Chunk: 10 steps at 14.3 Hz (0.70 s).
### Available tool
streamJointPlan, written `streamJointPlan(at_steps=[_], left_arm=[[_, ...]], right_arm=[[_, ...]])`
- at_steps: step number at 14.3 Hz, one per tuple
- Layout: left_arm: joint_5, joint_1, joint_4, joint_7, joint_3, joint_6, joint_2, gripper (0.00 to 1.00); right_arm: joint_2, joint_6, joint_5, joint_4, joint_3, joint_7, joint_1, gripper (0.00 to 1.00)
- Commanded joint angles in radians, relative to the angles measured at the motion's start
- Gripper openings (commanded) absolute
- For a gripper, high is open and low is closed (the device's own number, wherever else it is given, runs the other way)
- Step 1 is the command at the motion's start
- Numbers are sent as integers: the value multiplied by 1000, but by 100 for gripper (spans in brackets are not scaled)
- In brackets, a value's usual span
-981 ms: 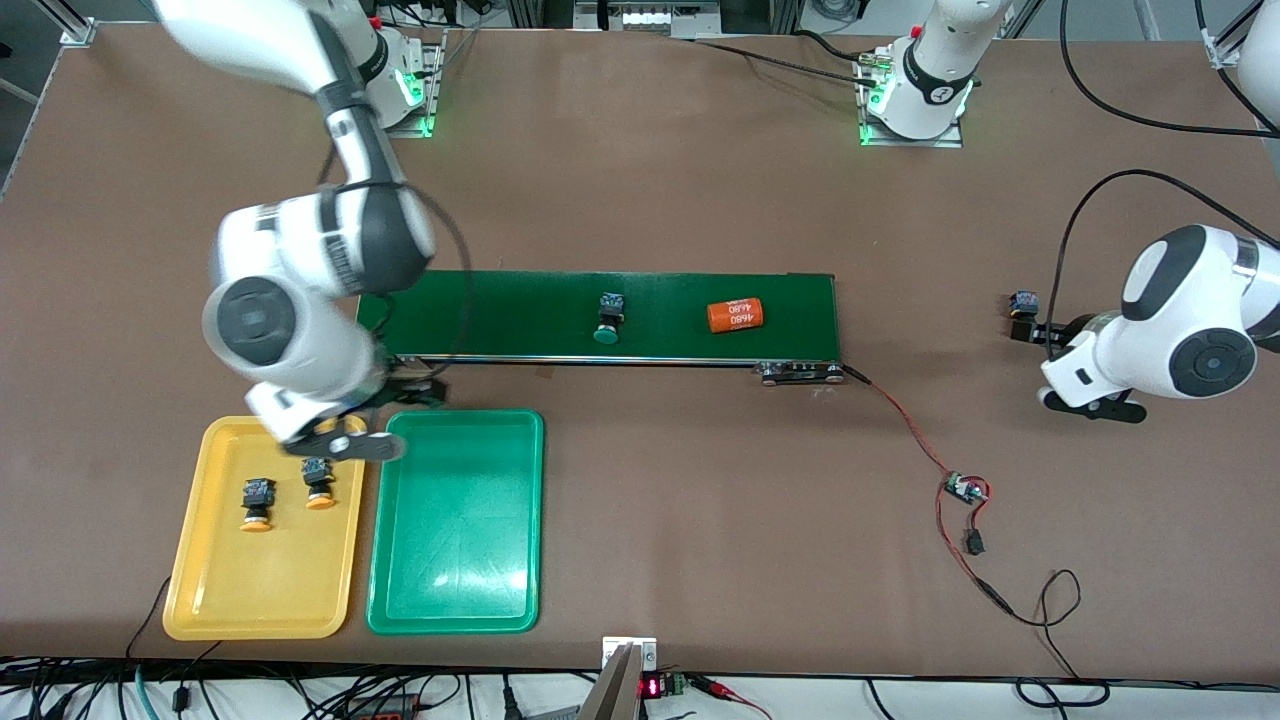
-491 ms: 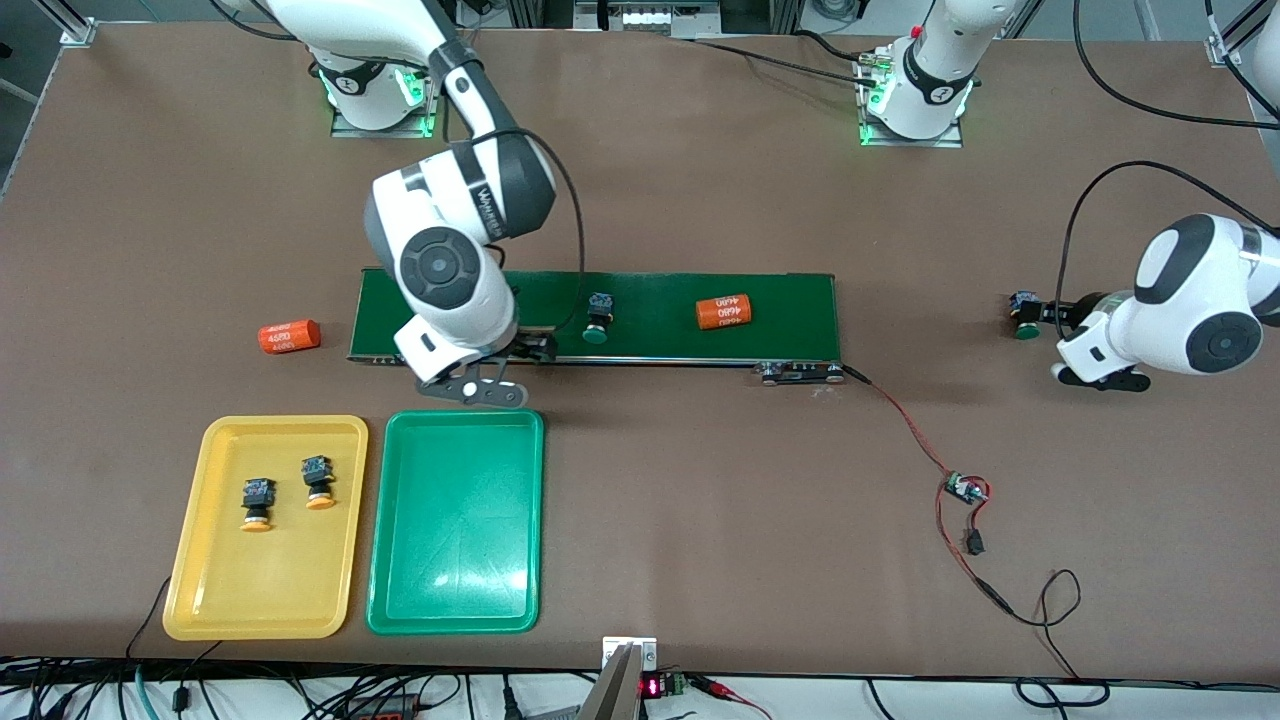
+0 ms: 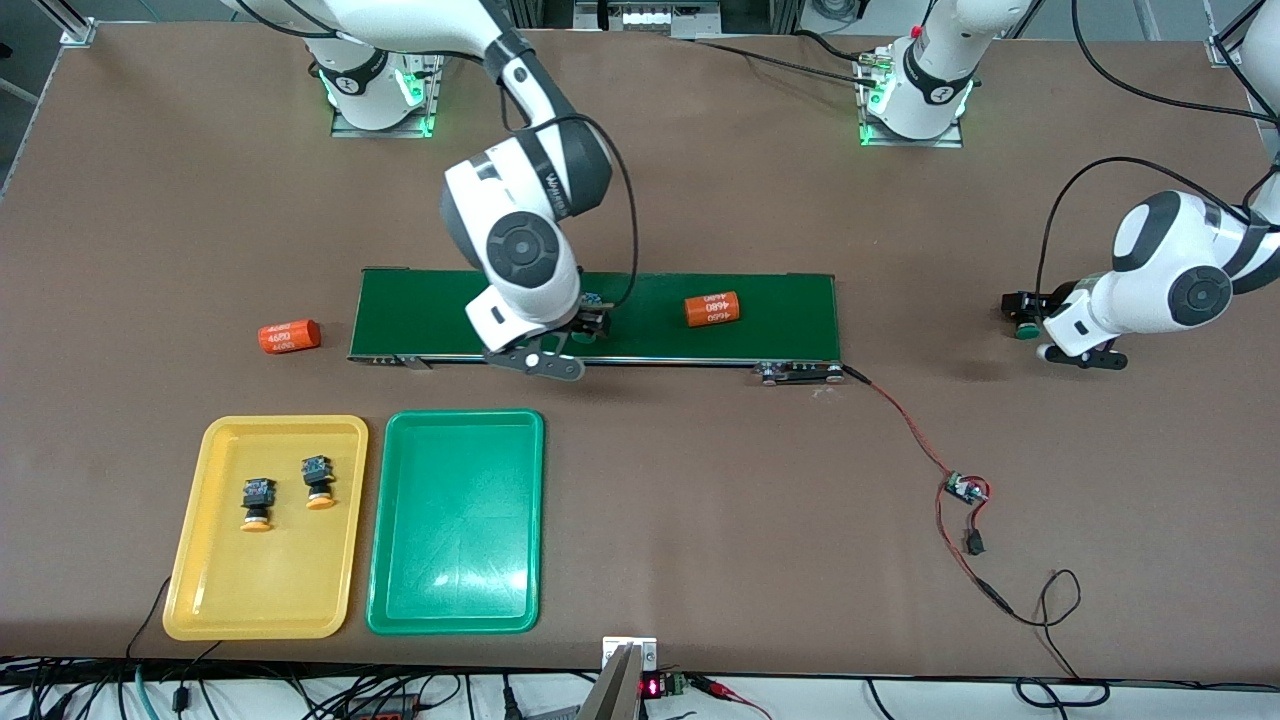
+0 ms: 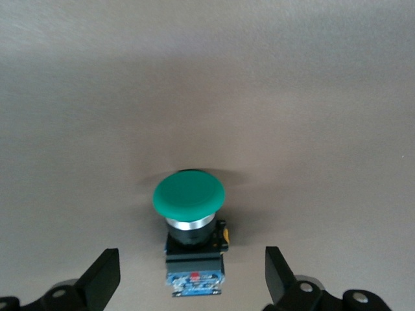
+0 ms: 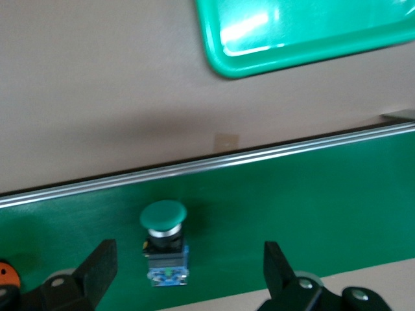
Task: Sort buttons by color to trays
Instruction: 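Reach the right gripper to the green button while the left gripper reaches buttons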
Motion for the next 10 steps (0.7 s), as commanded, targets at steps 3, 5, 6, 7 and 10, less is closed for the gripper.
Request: streamJointPlan(at_steps=[3, 5, 6, 7, 10], left_arm=[[29, 2, -19, -15, 0, 16, -9, 37], [28, -3, -12, -21, -3, -6, -11, 23], [23, -7, 1, -23, -15, -41, -12, 18], [23, -14, 31, -18, -32, -69, -12, 17], [9, -56, 105, -12, -75, -129, -12, 18]], right_arm=[[12, 114, 15, -101, -11, 81, 61, 100], [12, 126, 12, -126, -11, 75, 55, 100], [12, 129, 10, -144, -11, 69, 52, 99], [11, 129, 6, -157, -15, 66, 51, 96], [6, 129, 1, -187, -18, 63, 54, 65]])
